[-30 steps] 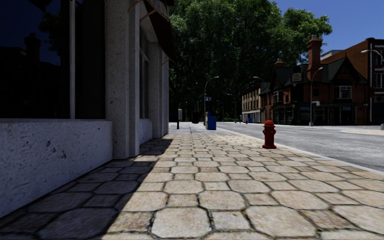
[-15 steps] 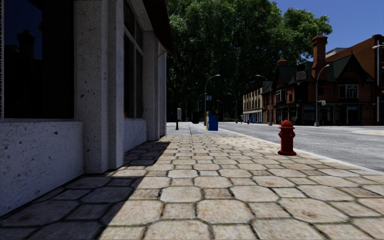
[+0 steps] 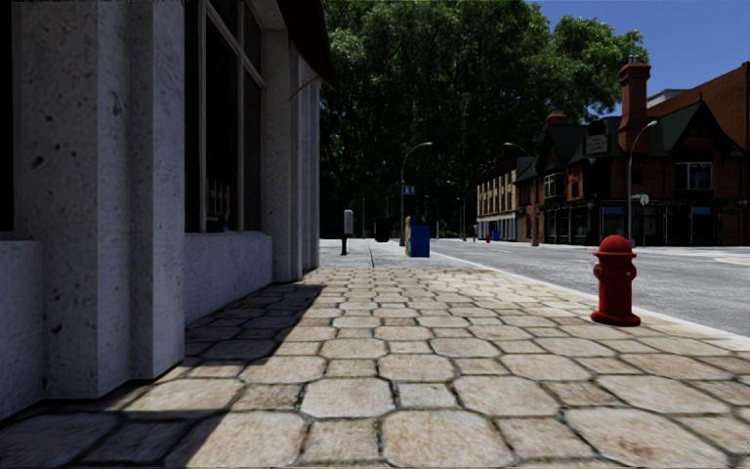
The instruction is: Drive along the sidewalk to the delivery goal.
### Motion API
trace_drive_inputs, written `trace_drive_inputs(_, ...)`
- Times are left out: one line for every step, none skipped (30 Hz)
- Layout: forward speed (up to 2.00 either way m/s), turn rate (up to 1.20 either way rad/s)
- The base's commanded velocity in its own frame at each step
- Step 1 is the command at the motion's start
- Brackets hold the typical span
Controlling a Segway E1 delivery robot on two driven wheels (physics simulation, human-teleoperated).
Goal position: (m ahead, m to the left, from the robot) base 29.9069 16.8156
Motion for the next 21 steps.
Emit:
trace_drive_inputs(2.0,0.0)
trace_drive_inputs(2.0,0.0)
trace_drive_inputs(2.0,0.0)
trace_drive_inputs(2.0,0.0)
trace_drive_inputs(2.0,0.0)
trace_drive_inputs(2.0,0.0)
trace_drive_inputs(2.0,0.0)
trace_drive_inputs(2.0,0.0)
trace_drive_inputs(2.0,0.0)
trace_drive_inputs(2.0,0.0)
trace_drive_inputs(2.0,0.0)
trace_drive_inputs(2.0,0.0)
trace_drive_inputs(2.0,0.0)
trace_drive_inputs(2.0,0.0)
trace_drive_inputs(2.0,0.0)
trace_drive_inputs(2.0,0.0)
trace_drive_inputs(2.0,0.0)
trace_drive_inputs(2.0,0.0)
trace_drive_inputs(2.0,0.0)
trace_drive_inputs(2.0,0.0)
trace_drive_inputs(2.0,0.0)
